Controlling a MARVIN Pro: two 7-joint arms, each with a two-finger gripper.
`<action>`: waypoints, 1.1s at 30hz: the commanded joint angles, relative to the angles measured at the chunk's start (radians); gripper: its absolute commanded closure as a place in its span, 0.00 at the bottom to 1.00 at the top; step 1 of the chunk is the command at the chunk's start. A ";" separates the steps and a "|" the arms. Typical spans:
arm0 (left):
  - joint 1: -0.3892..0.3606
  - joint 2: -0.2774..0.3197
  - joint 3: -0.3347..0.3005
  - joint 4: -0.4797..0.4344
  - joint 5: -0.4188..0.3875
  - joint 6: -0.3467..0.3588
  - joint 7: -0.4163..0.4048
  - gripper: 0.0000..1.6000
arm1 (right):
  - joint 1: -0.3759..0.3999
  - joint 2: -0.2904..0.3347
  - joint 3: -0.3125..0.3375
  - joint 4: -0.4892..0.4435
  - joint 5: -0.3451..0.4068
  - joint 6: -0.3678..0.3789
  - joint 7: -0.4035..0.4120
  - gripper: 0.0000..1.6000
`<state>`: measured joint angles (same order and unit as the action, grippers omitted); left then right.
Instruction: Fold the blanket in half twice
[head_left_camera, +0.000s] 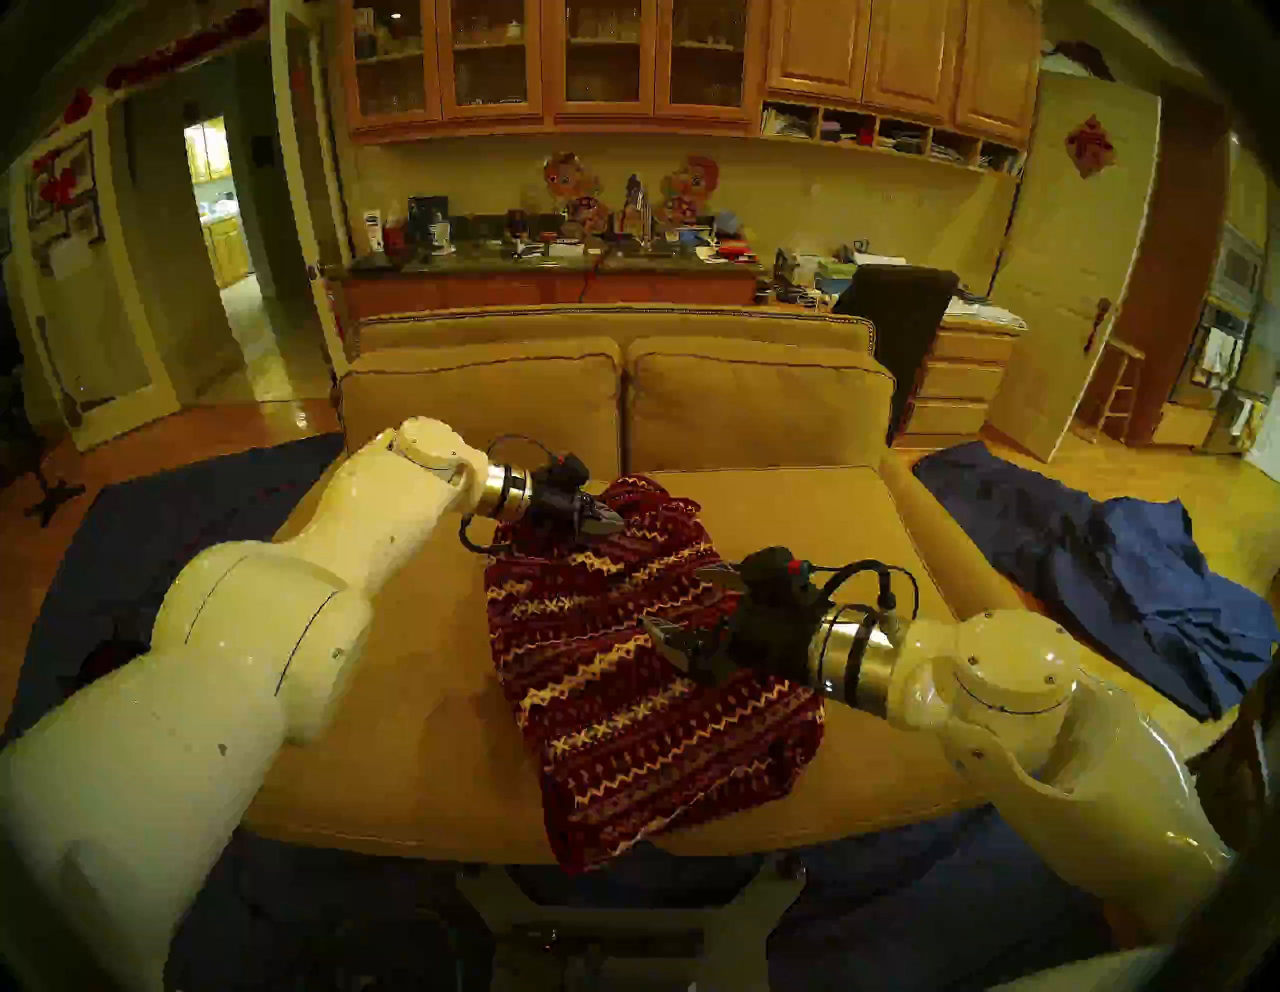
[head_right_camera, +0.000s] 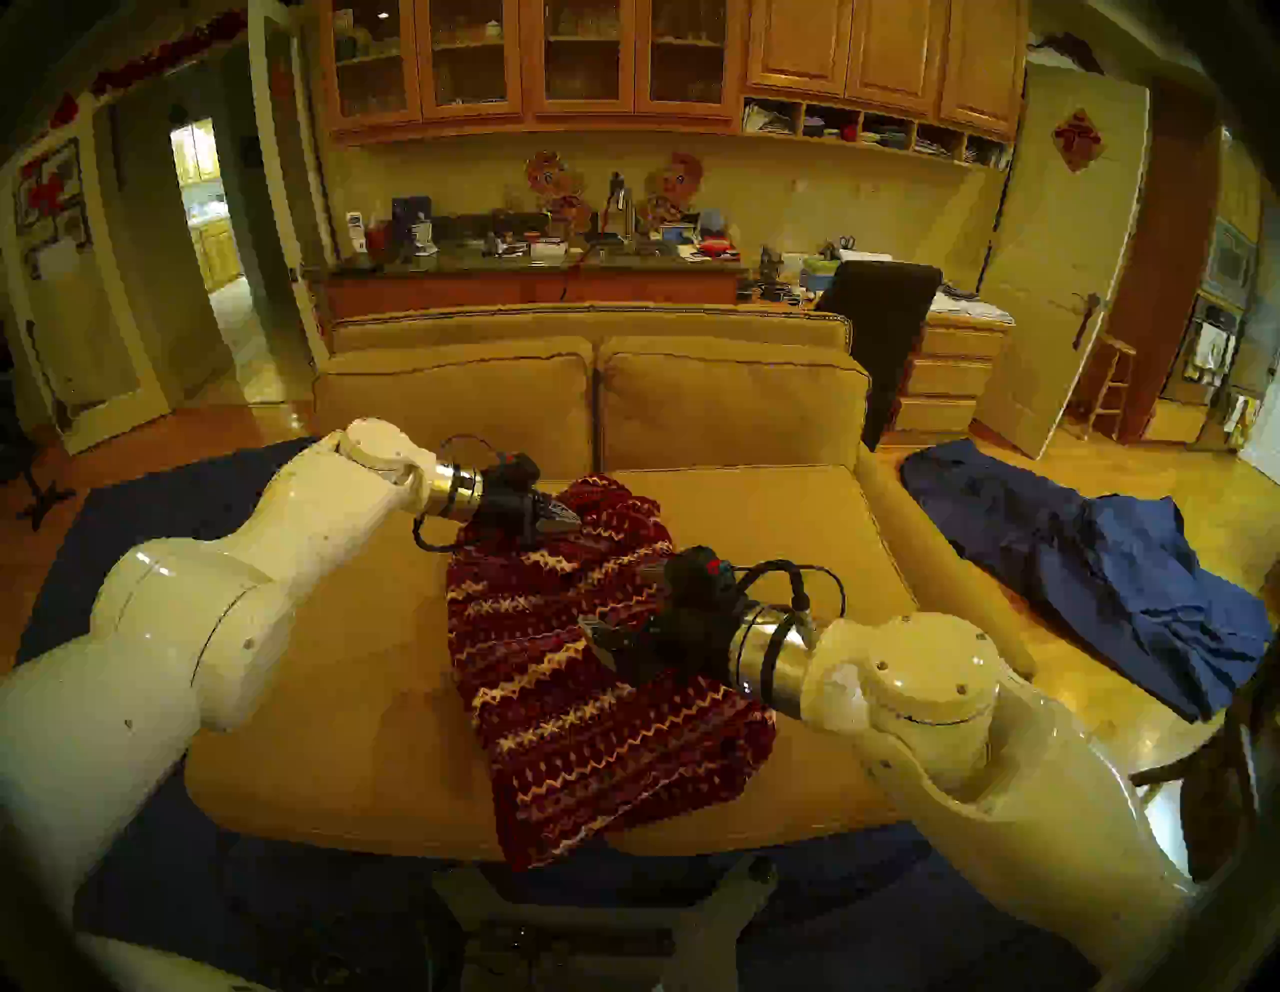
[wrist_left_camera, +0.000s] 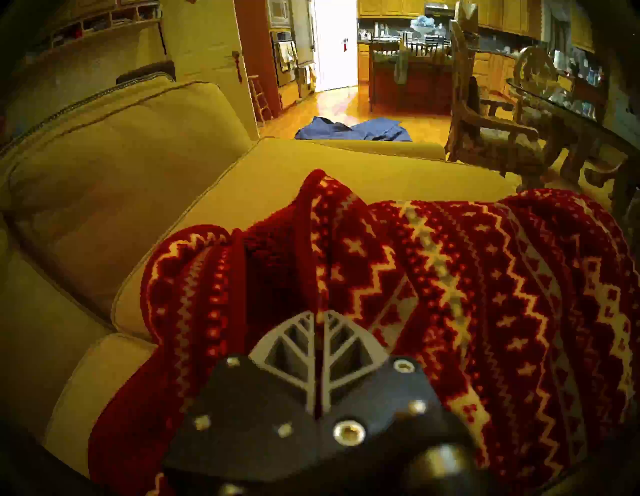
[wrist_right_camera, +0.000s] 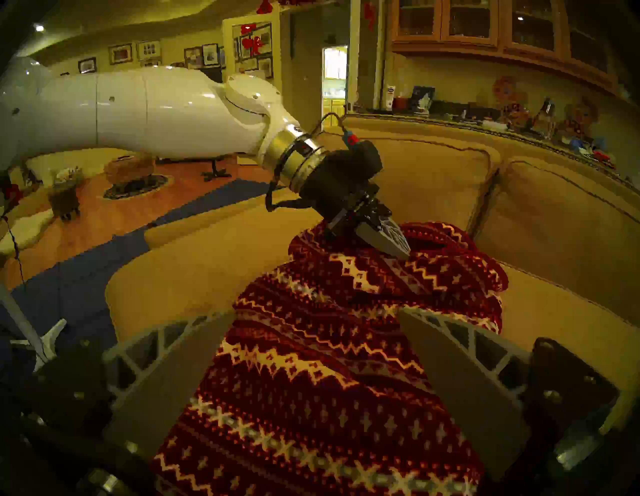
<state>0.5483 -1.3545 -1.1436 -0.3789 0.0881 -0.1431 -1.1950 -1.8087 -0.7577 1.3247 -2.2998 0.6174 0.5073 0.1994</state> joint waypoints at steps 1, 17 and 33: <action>-0.069 0.022 -0.002 0.040 0.026 -0.076 0.093 1.00 | 0.003 -0.001 0.002 -0.010 -0.001 -0.004 0.001 0.00; -0.105 0.068 0.051 0.137 0.150 -0.137 0.337 1.00 | 0.003 -0.001 0.002 -0.010 -0.001 -0.005 0.000 0.00; -0.121 0.080 0.016 0.169 0.123 -0.210 0.317 0.00 | 0.002 -0.001 0.002 -0.010 -0.001 -0.005 0.000 0.00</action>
<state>0.4685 -1.2835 -1.0955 -0.1908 0.2485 -0.3003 -0.8279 -1.8088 -0.7574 1.3247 -2.3001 0.6175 0.5072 0.1992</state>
